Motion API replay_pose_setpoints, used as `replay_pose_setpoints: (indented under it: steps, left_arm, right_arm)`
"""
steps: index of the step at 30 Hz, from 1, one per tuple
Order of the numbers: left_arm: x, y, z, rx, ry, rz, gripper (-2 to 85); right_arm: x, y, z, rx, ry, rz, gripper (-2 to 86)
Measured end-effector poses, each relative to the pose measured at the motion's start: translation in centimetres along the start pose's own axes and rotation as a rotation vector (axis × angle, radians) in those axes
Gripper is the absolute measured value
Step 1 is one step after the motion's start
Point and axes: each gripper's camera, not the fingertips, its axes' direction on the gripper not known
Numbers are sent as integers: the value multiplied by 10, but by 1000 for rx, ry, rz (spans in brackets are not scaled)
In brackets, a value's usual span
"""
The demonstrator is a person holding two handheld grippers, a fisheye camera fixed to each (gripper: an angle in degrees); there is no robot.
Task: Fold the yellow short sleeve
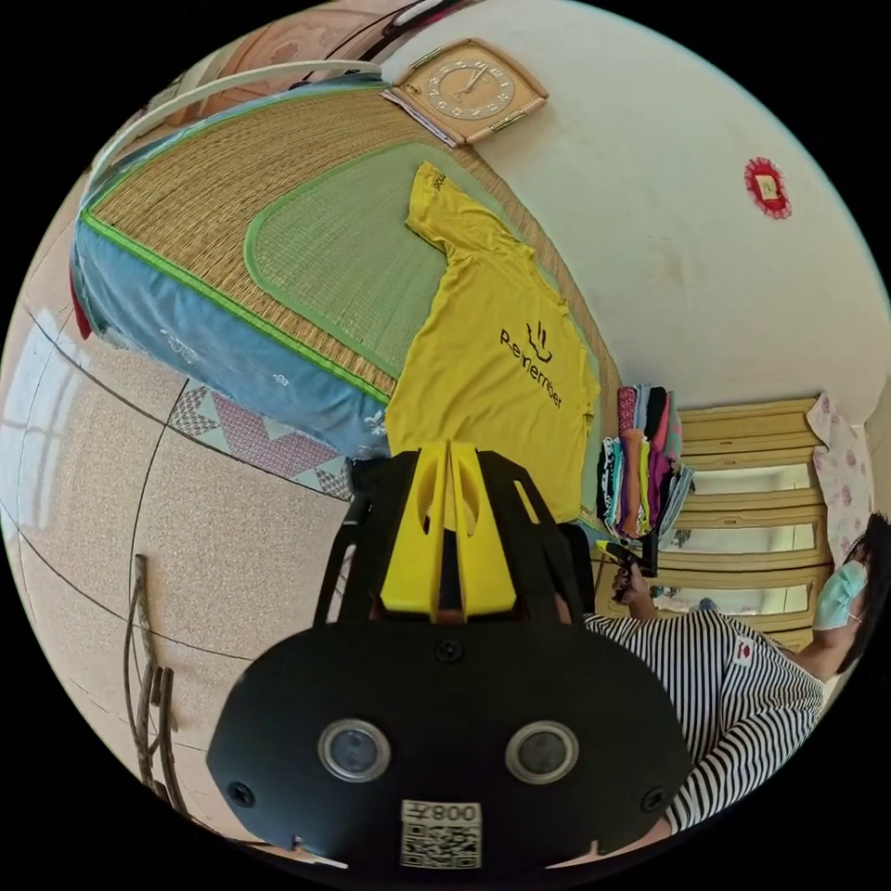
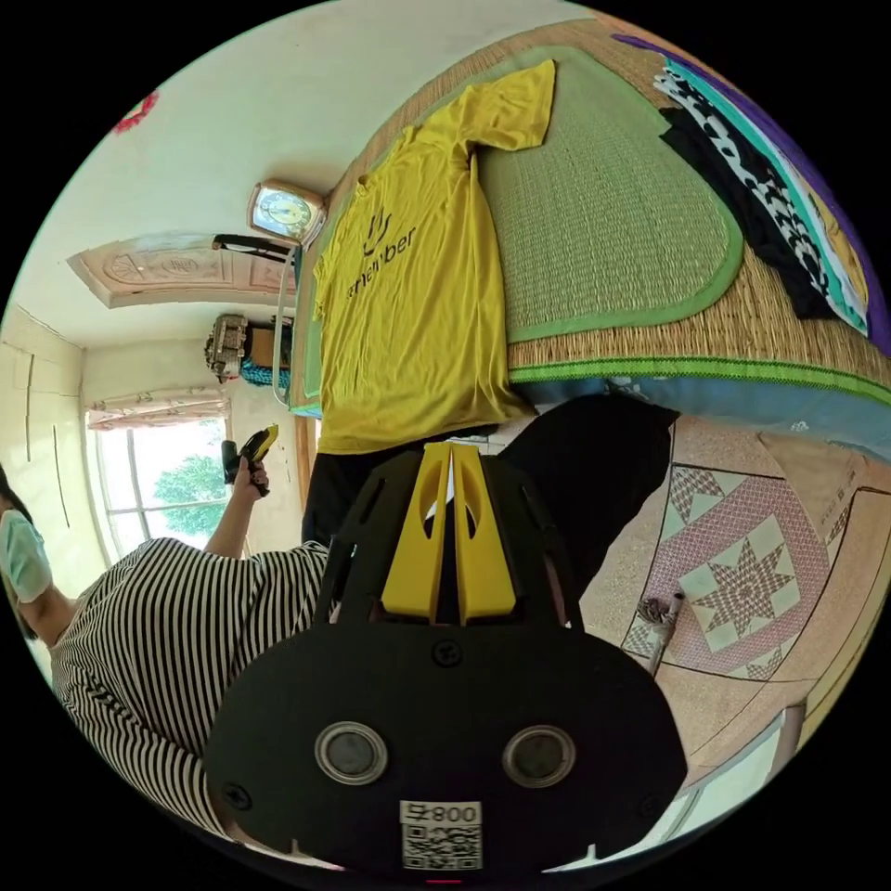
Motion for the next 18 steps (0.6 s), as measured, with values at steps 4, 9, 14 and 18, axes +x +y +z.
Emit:
replay_pose_setpoints:
  steps: [4, 9, 14, 18]
  left_arm:
    - [72, -44, 64, -99, 95, 148, 6]
    - [172, -102, 163, -240, 159, 320, 8]
    - [282, -155, 276, -369, 171, 489, 24]
    - [376, -195, 377, -452, 150, 621, 52]
  right_arm:
    - [-17, -26, -2, 83, 22, -75, 3]
    - [-34, -72, 8, 163, 121, -152, 9]
    - [-38, -127, 14, 284, 314, -147, 46]
    - [-36, -156, 16, 367, 405, -162, 65]
